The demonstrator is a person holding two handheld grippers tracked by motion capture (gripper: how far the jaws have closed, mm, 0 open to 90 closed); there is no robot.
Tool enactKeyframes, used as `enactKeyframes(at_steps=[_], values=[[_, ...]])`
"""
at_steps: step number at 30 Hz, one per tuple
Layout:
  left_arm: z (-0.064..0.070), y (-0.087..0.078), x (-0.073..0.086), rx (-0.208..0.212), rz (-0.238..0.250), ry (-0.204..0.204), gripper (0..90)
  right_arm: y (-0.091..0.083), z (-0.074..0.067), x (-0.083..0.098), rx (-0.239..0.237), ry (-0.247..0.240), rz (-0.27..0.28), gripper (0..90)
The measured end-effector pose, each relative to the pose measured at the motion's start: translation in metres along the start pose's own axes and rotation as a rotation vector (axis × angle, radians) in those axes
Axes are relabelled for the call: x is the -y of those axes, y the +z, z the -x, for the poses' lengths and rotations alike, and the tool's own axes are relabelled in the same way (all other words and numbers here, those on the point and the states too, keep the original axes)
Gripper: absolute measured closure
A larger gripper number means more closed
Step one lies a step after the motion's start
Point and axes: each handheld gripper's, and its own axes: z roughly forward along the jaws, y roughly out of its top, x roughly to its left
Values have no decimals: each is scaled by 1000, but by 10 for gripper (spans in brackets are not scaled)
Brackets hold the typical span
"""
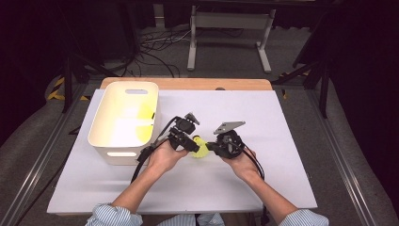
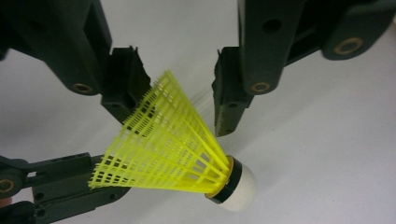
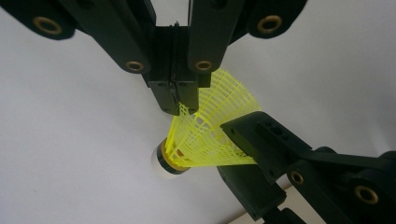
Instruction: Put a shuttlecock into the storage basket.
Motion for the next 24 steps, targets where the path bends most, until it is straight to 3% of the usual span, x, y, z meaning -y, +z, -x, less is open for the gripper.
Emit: enactKeyframes(at_steps=[13, 24], values=[[5, -1, 0, -66, -19, 34, 878, 0, -2, 0, -5, -8, 6, 897], [8, -1, -5, -104, -33, 55, 895, -6, -2, 0, -19, 13, 32, 840]])
